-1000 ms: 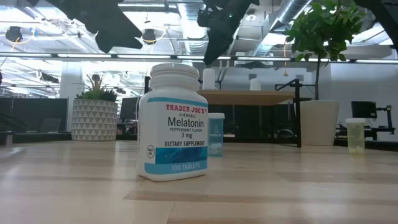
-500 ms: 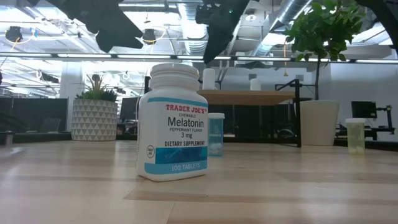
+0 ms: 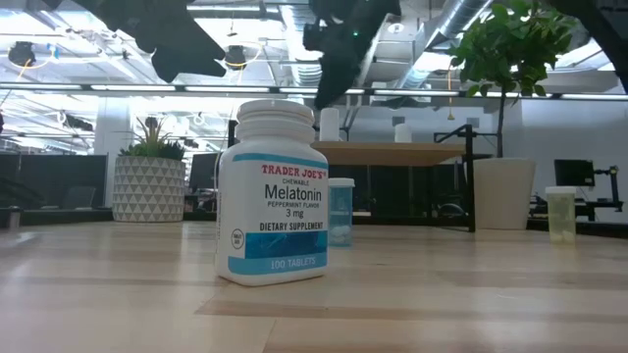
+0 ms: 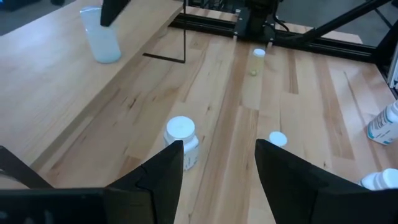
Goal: Pick and place medicine bottles onto shelf by color
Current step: Put the top white pill bottle on the shelf
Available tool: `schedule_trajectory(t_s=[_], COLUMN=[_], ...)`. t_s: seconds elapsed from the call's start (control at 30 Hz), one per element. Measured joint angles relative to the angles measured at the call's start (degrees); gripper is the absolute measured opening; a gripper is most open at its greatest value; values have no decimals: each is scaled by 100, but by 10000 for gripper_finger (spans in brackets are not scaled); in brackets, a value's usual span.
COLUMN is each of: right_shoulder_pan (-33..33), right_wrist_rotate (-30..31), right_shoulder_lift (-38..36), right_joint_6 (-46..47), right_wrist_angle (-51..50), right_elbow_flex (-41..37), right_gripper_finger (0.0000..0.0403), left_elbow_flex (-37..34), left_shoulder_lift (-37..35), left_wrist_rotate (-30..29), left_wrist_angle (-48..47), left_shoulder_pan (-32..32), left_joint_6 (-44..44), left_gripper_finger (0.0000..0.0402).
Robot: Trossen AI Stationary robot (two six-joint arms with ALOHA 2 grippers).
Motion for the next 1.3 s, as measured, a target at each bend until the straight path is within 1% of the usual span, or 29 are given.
schedule_trajectory(t_s=[0.03,0.13,0.2,0.33,0.43,0.8,0.9,1.0,1.3], right_shoulder_pan=[9,18,16,-68,-125,-176,-176,-176,-176], right_wrist_rotate=[0,26,34,42,48,61,61,61,59], right_shoulder_lift=[40,66,89,93,75,77,77,77,73], right_joint_6=[-17,-65,-74,-67,-49,31,31,39,79], right_wrist_angle=[99,-26,131,-50,-365,-552,-544,-545,-675], right_elbow_flex=[14,-6,14,-4,2,2,2,2,10], right_gripper_finger=[291,291,291,291,291,285,269,245,146], left_elbow_flex=[0,0,0,0,0,0,0,0,0], left_shoulder_lift=[2,2,2,2,2,2,2,2,2], left_wrist_rotate=[0,0,2,2,2,4,4,4,4], left_wrist_angle=[-1,-1,-1,-1,-1,-1,-1,-1,-1], left_shoulder_pan=[0,0,0,0,0,0,0,0,0], left_joint_6=[0,-2,-2,0,0,0,2,2,2], left_gripper_finger=[185,185,185,185,185,185,185,185,185])
